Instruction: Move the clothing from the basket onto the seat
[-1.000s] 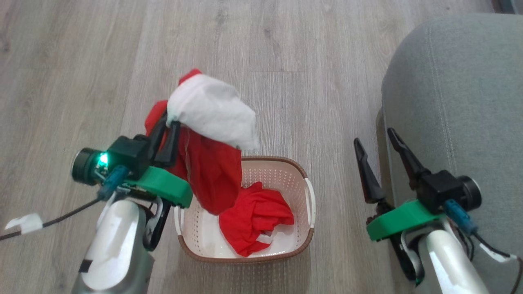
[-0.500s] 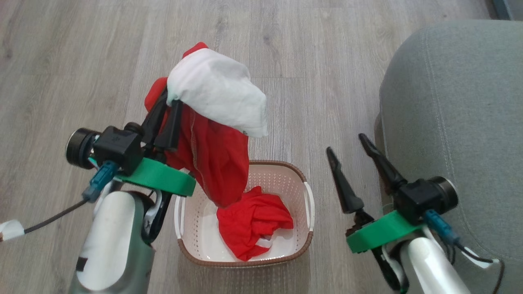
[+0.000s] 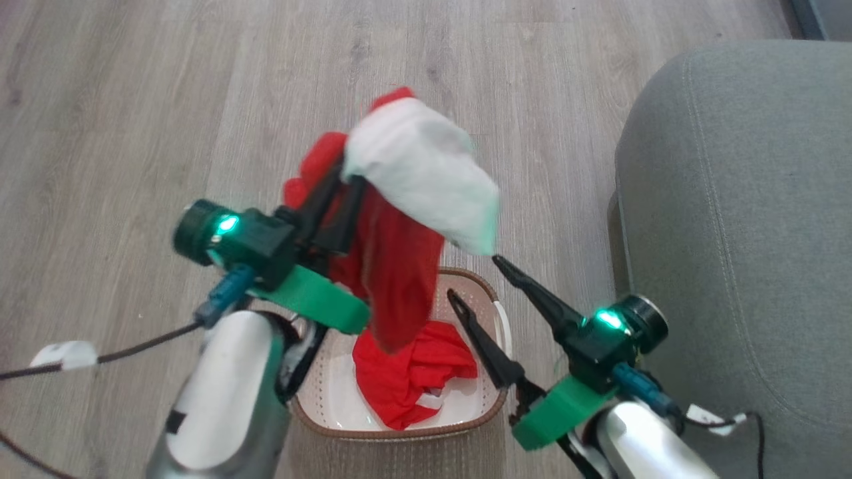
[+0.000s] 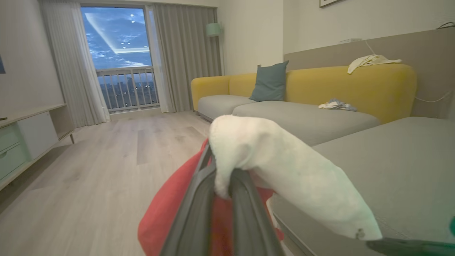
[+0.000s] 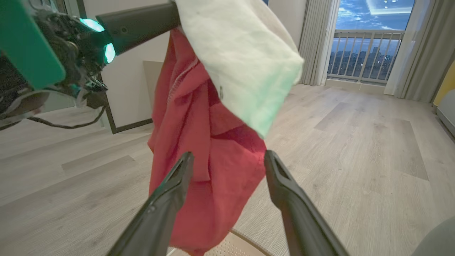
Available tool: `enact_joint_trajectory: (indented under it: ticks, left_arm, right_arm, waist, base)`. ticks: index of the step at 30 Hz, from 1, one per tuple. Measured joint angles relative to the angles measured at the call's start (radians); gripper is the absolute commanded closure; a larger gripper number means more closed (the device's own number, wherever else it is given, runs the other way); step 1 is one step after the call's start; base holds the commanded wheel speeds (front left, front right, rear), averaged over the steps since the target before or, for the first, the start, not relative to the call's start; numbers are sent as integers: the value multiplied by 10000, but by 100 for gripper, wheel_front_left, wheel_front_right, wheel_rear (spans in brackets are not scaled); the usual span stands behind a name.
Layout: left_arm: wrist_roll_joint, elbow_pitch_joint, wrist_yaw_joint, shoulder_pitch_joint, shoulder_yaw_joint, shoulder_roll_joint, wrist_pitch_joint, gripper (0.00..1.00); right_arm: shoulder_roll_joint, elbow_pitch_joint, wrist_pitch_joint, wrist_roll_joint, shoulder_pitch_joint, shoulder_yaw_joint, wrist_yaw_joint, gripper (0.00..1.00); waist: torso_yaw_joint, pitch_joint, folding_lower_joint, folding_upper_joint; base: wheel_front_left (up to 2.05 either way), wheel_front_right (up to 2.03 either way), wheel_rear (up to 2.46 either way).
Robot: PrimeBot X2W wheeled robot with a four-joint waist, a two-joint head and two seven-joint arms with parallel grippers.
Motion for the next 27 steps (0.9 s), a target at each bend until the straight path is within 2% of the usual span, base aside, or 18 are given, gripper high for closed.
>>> enact_joint_trajectory:
  ticks: [4, 8, 12, 18, 27]
  left_arm:
    - [-391, 8, 88, -299, -694, 0, 0, 100]
    - [-591, 8, 382, -516, -1248, 0, 0, 100]
    - [-742, 88, 477, -699, -1674, 0, 0, 100]
    - [-842, 176, 648, -988, -2148, 2, 0, 100]
    - [-1028, 476, 644, -1005, -2993, 4, 0, 100]
  right_arm:
    - [33, 416, 0, -86, -538, 58, 0, 0]
    - [71, 894, 0, -94, -1006, 683, 0, 0]
    - [163, 1185, 0, -67, -1427, 995, 0, 0]
    - [245, 1582, 0, -196, -1751, 621, 0, 0]
    - [282, 1841, 0, -265, -2102, 265, 0, 0]
  waist:
    - [64, -29, 0, 0]
    - [78, -9, 0, 0]
    - [118, 62, 0, 0]
    - [176, 191, 1, 0]
    - [371, 260, 1, 0]
  base:
    - [0, 0, 0]
    - [0, 0, 0]
    - [0, 0, 0]
    - [0, 0, 0]
    - [0, 0, 0]
